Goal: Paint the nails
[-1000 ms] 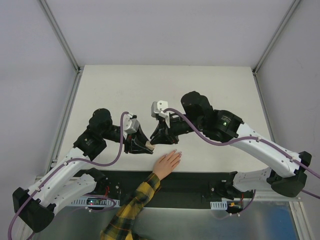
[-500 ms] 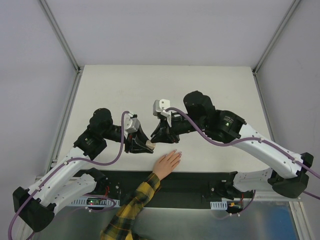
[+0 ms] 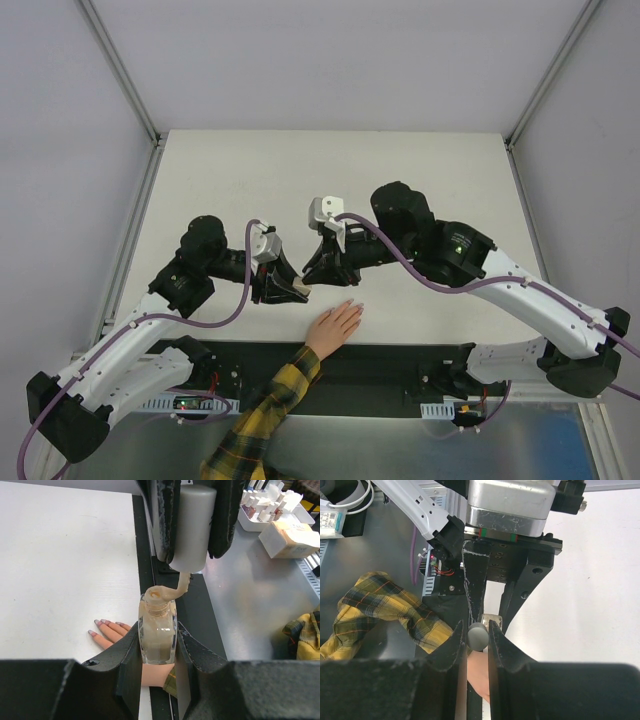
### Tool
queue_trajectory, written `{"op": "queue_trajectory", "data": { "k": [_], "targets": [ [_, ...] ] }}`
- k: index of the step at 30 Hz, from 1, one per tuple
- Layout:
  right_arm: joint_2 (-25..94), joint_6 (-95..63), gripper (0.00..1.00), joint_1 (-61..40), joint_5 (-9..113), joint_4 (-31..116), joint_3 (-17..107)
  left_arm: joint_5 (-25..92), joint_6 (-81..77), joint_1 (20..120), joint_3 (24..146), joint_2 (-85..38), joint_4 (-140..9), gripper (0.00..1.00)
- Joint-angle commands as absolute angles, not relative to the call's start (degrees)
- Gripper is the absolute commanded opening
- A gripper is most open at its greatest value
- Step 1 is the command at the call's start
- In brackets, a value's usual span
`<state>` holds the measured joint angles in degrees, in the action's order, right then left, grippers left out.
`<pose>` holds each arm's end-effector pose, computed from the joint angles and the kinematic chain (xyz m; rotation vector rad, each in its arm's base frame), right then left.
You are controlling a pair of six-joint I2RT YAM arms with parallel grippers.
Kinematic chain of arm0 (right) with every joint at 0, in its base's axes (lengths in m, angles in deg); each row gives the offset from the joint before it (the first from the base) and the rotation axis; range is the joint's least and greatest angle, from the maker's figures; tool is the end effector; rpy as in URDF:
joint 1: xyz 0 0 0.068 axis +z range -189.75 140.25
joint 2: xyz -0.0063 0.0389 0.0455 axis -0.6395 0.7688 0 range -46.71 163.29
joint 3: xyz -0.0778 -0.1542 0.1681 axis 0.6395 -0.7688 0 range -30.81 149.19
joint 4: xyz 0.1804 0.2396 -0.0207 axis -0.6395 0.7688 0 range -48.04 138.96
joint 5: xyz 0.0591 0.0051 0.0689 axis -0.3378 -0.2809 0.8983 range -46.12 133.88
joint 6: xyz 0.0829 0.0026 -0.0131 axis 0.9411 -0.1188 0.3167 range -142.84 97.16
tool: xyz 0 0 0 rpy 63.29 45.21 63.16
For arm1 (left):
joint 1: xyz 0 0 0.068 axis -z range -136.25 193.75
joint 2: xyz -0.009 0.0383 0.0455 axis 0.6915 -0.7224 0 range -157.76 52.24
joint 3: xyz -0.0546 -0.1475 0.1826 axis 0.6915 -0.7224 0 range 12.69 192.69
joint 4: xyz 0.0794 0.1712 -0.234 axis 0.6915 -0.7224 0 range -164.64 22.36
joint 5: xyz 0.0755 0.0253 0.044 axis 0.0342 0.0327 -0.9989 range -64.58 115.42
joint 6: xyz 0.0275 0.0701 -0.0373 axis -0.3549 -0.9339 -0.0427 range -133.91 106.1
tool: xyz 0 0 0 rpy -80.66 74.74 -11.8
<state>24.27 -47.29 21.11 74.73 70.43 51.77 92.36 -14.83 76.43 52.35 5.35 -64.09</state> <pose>0.1347 0.3193 0.4085 -1.5653 1.1279 0.9333 0.1793 -0.1956 0.2991 1.3348 1.1764 -1.3496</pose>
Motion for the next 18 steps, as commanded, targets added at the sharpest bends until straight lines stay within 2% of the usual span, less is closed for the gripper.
{"op": "queue_trajectory", "data": {
  "k": [1, 18],
  "targets": [
    [22.2, -46.6, 0.0, 21.3, 73.8, 67.4, 52.2, 92.7, -15.8, 77.1, 54.5, 5.3, -62.1, 0.0],
    [17.4, -39.6, 0.0, 19.8, 66.9, 60.9, 48.1, 90.3, -16.3, 77.1, 54.3, 5.4, -62.0, 0.0]
  ]
}}
